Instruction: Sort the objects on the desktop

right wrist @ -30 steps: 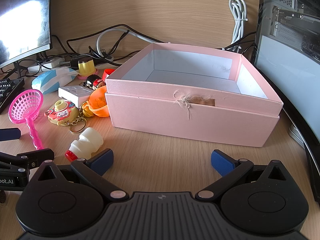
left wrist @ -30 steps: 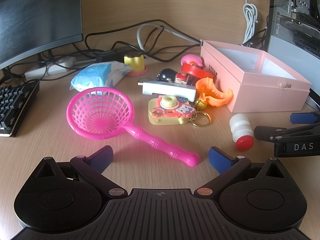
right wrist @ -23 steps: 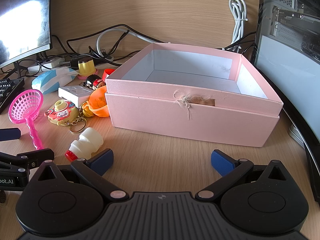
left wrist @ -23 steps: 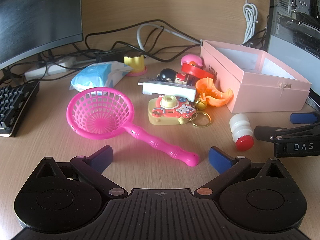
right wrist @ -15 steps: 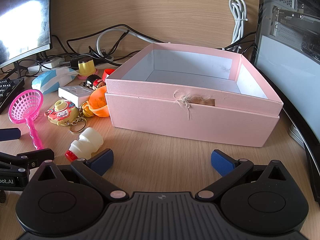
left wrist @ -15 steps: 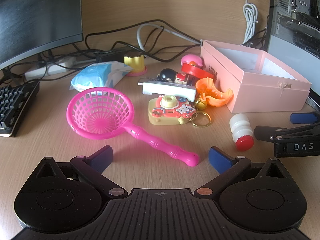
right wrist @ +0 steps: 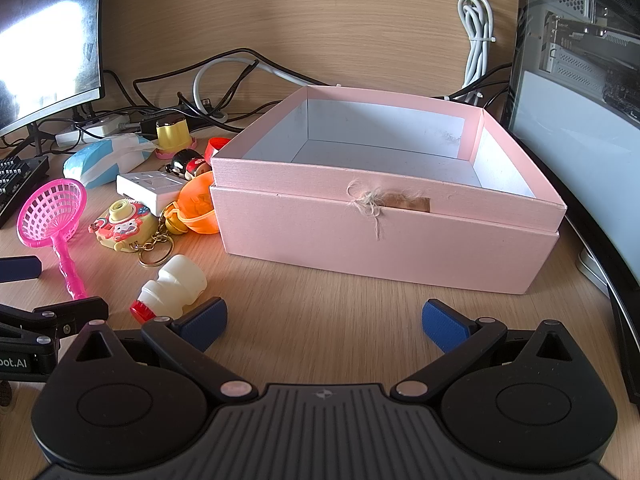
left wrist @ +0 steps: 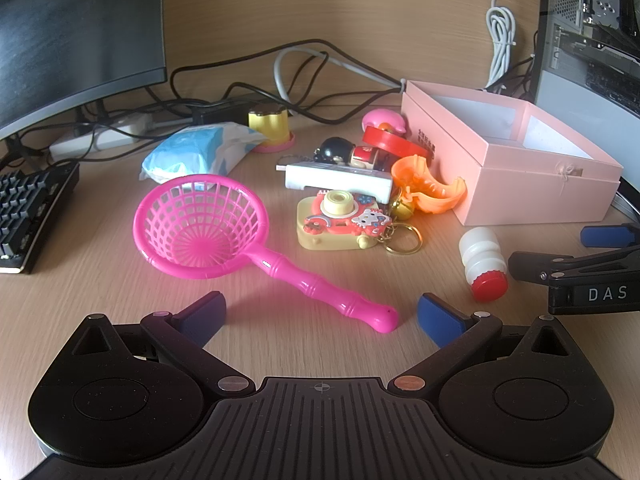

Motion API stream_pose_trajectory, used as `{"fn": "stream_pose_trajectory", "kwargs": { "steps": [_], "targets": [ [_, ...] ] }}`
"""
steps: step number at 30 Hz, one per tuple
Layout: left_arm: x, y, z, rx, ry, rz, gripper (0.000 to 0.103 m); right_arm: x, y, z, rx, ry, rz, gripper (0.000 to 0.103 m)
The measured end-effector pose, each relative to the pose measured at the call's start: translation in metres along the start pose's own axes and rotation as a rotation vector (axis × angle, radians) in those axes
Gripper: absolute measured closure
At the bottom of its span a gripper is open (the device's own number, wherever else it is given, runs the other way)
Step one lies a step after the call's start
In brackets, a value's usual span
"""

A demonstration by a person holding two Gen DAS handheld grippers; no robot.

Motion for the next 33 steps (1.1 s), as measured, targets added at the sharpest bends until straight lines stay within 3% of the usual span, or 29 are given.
{"fn": "stream_pose_trajectory", "kwargs": {
  "steps": [24, 33],
  "targets": [
    [0.002, -0.002, 0.004, -0.011, 0.037, 0.013, 0.000, 0.003, -0.003, -0.001, -0.010, -0.005, -0.005, 0.000],
    [0.009, -0.011, 0.018, -0.046, -0.061, -0.046, 0.000, 0.004, -0.012, 0.021, -0.075, 0.014, 0.005, 0.000]
  ]
}}
Point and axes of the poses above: each gripper's, at about its wrist camera, not at the fingertips, and z roughly against the way its jaws point, x to its right, y to its top, the point moved 7 cm from there along -z, roughly the way its jaws point, and after that the axes turned 9 degrees about x, right-handed, at the moved point
